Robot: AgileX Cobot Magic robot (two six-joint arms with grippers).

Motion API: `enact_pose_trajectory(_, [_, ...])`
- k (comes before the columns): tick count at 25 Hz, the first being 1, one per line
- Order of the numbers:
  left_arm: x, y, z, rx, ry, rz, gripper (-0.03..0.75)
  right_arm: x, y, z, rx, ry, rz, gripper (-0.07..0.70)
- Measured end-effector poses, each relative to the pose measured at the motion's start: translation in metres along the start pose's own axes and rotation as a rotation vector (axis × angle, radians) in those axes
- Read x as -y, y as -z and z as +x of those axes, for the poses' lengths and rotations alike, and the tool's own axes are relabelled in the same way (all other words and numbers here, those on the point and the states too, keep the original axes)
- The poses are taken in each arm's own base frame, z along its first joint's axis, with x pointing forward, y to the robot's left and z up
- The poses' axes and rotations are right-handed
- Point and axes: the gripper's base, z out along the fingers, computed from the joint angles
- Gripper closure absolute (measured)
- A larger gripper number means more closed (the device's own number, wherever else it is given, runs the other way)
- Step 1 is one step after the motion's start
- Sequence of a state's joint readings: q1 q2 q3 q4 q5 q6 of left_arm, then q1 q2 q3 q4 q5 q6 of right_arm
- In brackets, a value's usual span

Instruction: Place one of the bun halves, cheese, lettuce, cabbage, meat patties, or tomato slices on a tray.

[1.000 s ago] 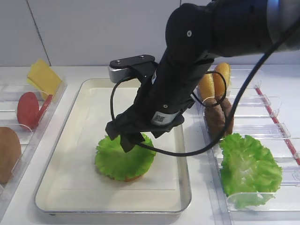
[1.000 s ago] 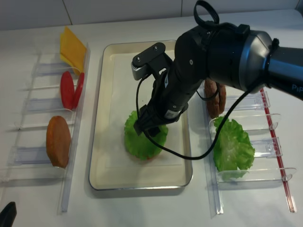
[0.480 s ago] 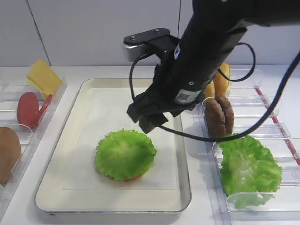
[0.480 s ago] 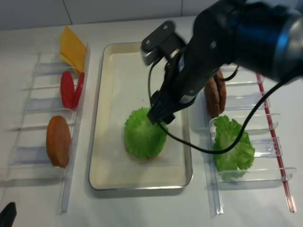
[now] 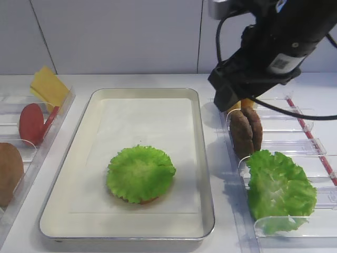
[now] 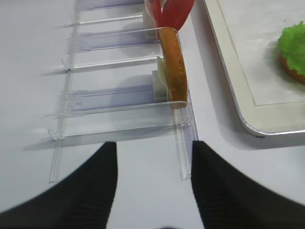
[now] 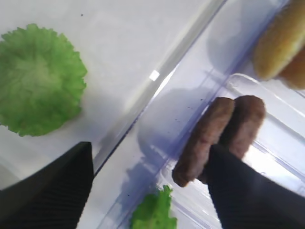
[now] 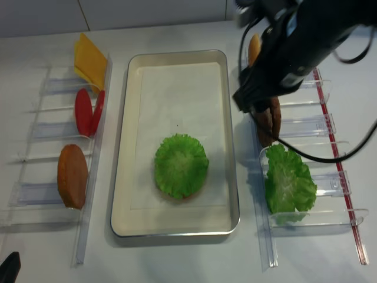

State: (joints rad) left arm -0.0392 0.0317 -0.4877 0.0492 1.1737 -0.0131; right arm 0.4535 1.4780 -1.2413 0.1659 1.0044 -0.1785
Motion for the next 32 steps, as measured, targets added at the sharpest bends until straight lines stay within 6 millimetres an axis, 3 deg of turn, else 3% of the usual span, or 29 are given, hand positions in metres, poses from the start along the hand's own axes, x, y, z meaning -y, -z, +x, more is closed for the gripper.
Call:
enact_pose_trajectory(8, [0.000,0.000,0.000,0.000,0.000,0.000,0.366,0.039,0.034,0.019,-0.006,-0.088,0.051,0.111])
enact_pose_trajectory(16, [0.000,0.000,0.000,0.000,0.000,0.000,0.366,0.059,0.085,0.047,0.080,-0.175,0.104,0.111])
enact_pose_trajectory(18, [0.000,0.000,0.000,0.000,0.000,0.000,0.366,0.058,0.095,0.059,0.117,-0.192,0.128,0.111])
enact_pose_trajectory(32, [0.000,0.000,0.000,0.000,0.000,0.000,0.367,0.016,0.097,0.174,0.193,-0.244,0.244,0.163])
